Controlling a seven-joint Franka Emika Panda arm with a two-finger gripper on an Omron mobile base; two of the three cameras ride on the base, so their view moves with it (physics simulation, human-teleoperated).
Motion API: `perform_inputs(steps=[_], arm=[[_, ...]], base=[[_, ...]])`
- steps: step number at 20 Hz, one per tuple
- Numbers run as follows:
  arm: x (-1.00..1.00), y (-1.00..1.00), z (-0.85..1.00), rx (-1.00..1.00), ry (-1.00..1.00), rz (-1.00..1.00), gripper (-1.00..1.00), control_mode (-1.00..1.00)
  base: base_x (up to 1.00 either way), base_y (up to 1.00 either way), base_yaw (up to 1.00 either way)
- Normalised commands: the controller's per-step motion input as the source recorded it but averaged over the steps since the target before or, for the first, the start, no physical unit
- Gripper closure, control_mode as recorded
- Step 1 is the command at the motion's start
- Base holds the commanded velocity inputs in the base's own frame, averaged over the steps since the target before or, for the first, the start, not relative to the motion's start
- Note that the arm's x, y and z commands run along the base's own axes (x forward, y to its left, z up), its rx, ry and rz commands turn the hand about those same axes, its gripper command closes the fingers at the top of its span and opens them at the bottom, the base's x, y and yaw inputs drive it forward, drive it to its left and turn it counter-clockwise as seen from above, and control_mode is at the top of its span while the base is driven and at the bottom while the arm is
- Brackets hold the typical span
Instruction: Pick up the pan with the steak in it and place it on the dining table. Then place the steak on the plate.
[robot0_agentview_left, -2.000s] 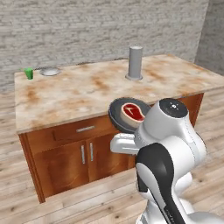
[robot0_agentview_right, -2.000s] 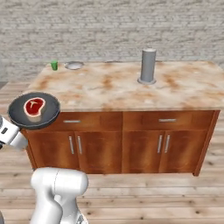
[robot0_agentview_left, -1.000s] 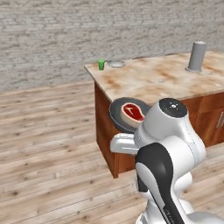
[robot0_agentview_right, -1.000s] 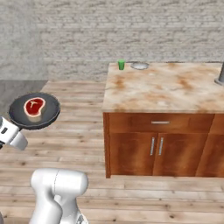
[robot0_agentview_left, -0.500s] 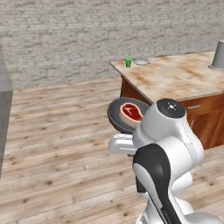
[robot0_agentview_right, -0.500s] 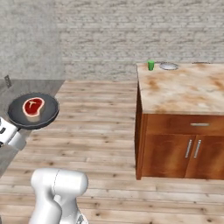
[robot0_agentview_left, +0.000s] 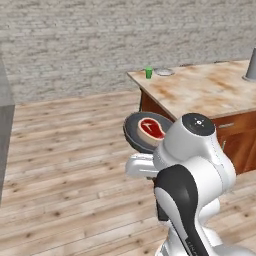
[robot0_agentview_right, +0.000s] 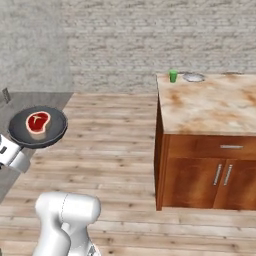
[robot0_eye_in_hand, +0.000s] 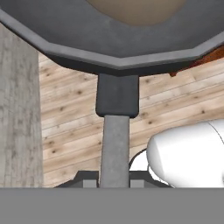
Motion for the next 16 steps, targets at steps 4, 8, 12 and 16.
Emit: perform_inputs(steps=[4, 8, 12, 16], arm=[[0.00, 0.00, 0.00, 0.00, 0.00, 0.00, 1.00, 1.00], [0.00, 0.00, 0.00, 0.00, 0.00, 0.00, 1.00, 1.00], [0.00, 0.00, 0.00, 0.00, 0.00, 0.00, 1.00, 1.00], [0.00, 0.00, 0.00, 0.00, 0.00, 0.00, 1.00, 1.00]], base=[[0.77, 0.39, -0.01], [0.84, 0.51, -0.01], [0.91, 0.58, -0.01], [1.00, 0.57, -0.03]])
